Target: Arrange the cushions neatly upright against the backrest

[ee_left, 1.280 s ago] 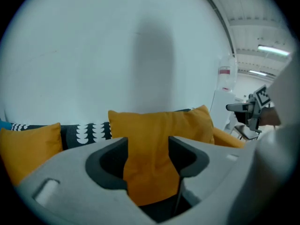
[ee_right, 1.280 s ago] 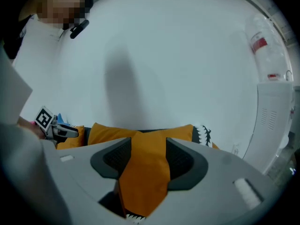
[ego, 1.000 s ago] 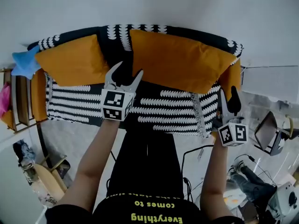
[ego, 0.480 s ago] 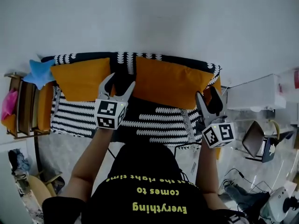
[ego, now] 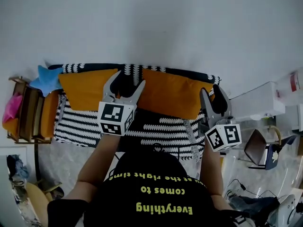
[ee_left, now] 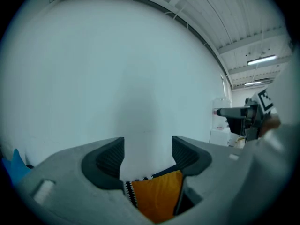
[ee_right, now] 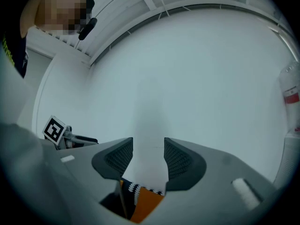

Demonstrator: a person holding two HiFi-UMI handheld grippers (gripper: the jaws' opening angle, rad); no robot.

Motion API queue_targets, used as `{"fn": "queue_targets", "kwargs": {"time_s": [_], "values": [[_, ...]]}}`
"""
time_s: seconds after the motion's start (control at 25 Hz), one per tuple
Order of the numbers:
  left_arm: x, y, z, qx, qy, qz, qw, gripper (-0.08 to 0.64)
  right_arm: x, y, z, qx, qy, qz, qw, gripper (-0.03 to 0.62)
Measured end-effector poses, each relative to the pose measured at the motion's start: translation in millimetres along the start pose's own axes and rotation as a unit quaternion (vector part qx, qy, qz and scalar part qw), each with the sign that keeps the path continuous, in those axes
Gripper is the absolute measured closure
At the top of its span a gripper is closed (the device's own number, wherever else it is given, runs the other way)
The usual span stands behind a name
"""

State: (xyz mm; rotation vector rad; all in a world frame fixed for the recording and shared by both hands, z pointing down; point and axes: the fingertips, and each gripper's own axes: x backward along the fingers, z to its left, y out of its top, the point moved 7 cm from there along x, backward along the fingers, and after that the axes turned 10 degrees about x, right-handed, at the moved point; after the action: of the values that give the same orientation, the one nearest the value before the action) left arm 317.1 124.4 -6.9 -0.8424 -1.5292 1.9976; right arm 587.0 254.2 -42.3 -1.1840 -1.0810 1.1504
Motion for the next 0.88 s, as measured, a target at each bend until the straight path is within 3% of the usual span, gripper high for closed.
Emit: {"fn": "queue_targets", "kwargs": {"time_s": [0.2, 0.52, 0.88], "values": [[17.5, 9.8, 0.8, -0.002, 0.003, -0.018, 0.9998, 0.215, -2.4, -9.2, 19.0, 0.004, 0.012, 0.007, 1.000, 0.370], [34.5, -3.0, 5.1, 0.008, -0.002, -0.011, 0.9999, 0.220, -1.8, -17.8, 45.6, 0.010, 0.028, 0.024, 0.999, 0.384], [44.9, -17.5, -6.3, 0.018, -0.030, -0.007, 0.9994, 0.560, 7.8, -22.7, 53.2, 0.012, 0.033, 0.029, 0.999, 0.563]]}}
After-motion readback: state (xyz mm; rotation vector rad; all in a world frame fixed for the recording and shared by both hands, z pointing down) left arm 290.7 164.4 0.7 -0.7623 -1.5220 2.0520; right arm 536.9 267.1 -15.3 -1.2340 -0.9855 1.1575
